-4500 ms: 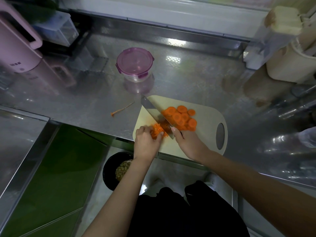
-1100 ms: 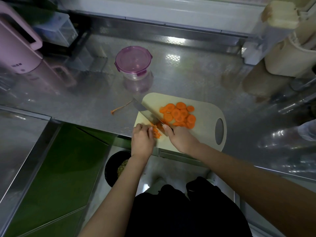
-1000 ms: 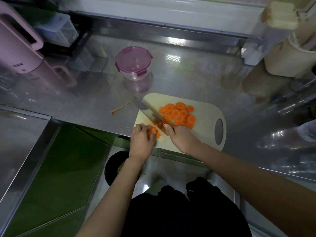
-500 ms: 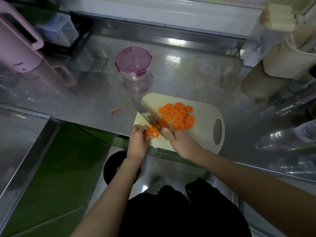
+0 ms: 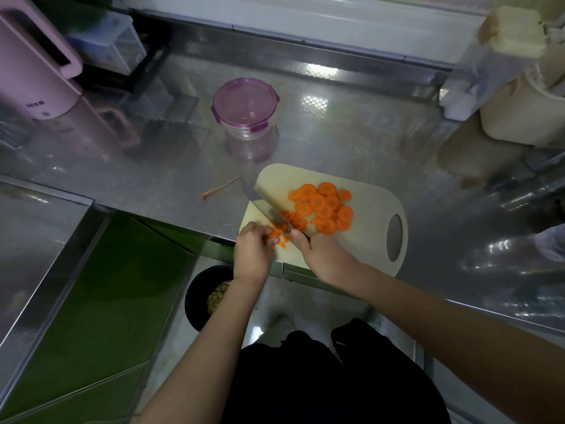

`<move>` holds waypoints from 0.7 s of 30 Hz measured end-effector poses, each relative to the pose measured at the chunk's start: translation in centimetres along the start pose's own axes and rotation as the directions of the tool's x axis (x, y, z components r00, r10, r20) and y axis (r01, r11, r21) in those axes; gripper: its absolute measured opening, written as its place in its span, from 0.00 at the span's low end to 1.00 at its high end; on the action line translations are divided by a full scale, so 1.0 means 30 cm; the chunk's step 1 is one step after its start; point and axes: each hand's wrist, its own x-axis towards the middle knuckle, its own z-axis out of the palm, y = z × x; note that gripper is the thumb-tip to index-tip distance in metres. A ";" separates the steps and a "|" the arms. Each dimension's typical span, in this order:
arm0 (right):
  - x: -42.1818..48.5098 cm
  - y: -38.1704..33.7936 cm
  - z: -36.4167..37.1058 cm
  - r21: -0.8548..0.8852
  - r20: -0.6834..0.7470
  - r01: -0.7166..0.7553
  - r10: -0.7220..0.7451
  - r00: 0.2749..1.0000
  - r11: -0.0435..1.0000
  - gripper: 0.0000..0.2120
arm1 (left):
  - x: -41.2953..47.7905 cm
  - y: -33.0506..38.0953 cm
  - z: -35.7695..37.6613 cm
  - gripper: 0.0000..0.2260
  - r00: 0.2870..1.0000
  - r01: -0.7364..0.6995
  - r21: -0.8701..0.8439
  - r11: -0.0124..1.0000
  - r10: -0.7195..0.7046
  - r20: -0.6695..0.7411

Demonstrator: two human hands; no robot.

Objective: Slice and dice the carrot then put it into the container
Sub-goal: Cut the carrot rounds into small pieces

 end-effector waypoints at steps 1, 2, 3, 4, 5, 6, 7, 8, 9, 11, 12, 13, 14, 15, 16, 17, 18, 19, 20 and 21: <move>0.006 0.001 0.003 -0.003 0.000 -0.001 0.001 1.000 1.000 0.29 | 0.000 0.000 0.000 0.06 1.000 0.005 0.002 1.000 -0.005 -0.003; 0.013 0.002 0.008 -0.001 -0.002 0.000 0.000 1.000 1.000 0.29 | -0.001 -0.001 0.000 0.06 1.000 0.011 0.004 1.000 -0.011 -0.006; 0.016 0.001 0.011 0.000 -0.001 -0.001 0.001 1.000 1.000 0.29 | -0.001 -0.001 0.000 0.06 1.000 0.016 0.001 1.000 -0.016 -0.009; 0.015 -0.001 0.014 -0.003 -0.001 0.004 -0.004 1.000 1.000 0.29 | -0.002 -0.002 0.000 0.06 1.000 0.016 -0.006 1.000 -0.016 -0.012; 0.015 -0.002 0.018 -0.008 -0.005 0.012 -0.012 1.000 1.000 0.28 | -0.001 -0.002 0.000 0.07 1.000 0.013 -0.013 1.000 -0.014 -0.013; 0.014 -0.002 0.024 -0.008 -0.012 0.015 -0.015 1.000 1.000 0.27 | -0.002 -0.001 -0.001 0.07 1.000 0.008 -0.015 1.000 -0.009 -0.012; 0.010 -0.002 0.027 -0.006 -0.023 0.012 -0.012 1.000 1.000 0.27 | -0.002 0.000 -0.001 0.07 1.000 0.004 -0.012 1.000 -0.004 -0.012; 0.008 0.000 0.033 -0.006 -0.031 0.007 -0.007 1.000 1.000 0.27 | -0.002 0.000 -0.002 0.07 1.000 0.001 -0.010 1.000 -0.001 -0.010; 0.005 0.002 0.037 -0.004 -0.040 0.006 -0.006 0.999 1.000 0.27 | -0.001 0.000 -0.003 0.07 1.000 0.001 -0.011 1.000 -0.001 -0.009; 0.007 0.012 0.048 -0.009 -0.055 0.006 -0.006 0.998 1.000 0.27 | -0.001 0.002 -0.006 0.08 1.000 0.006 -0.013 1.000 -0.006 -0.007; 0.010 0.016 0.055 -0.019 -0.052 -0.003 0.002 0.999 1.000 0.28 | -0.002 0.002 -0.007 0.08 1.000 0.009 -0.016 1.000 -0.009 -0.007; 0.014 0.019 0.061 -0.031 -0.047 -0.011 0.010 0.999 0.999 0.28 | -0.001 0.003 -0.009 0.08 1.000 0.012 -0.021 1.000 -0.012 -0.007; 0.017 0.022 0.065 -0.038 -0.044 -0.015 0.013 0.999 0.999 0.28 | -0.001 0.005 -0.009 0.08 1.000 0.015 -0.026 1.000 -0.015 -0.006; 0.022 0.021 0.068 -0.031 -0.045 -0.014 0.013 0.999 0.999 0.27 | -0.001 0.007 -0.011 0.08 1.000 0.017 -0.031 0.999 -0.017 -0.005; 0.027 0.020 0.067 -0.017 -0.054 -0.005 0.004 0.999 1.000 0.27 | -0.001 0.008 -0.012 0.08 1.000 0.019 -0.037 0.999 -0.020 -0.003; 0.033 0.020 0.063 0.003 -0.062 0.009 -0.008 0.998 1.000 0.28 | 0.000 0.007 -0.012 0.07 1.000 0.024 -0.044 0.999 -0.024 0.001; 0.042 0.024 0.058 0.027 -0.064 0.018 -0.016 0.998 0.999 0.28 | 0.002 0.004 -0.012 0.07 1.000 0.026 -0.052 0.998 -0.026 0.005; 0.047 0.024 0.047 0.055 -0.056 0.019 -0.016 0.998 0.998 0.28 | 0.003 0.001 -0.012 0.07 1.000 0.025 -0.062 0.998 -0.025 0.011; 0.049 0.025 0.036 0.080 -0.046 0.007 -0.003 0.999 0.997 0.27 | 0.004 -0.001 -0.012 0.06 1.000 0.022 -0.072 0.997 -0.021 0.015; 0.049 0.026 0.028 0.105 -0.050 0.002 0.004 0.999 0.995 0.26 | 0.005 -0.003 -0.011 0.05 1.000 0.018 -0.083 0.996 -0.016 0.020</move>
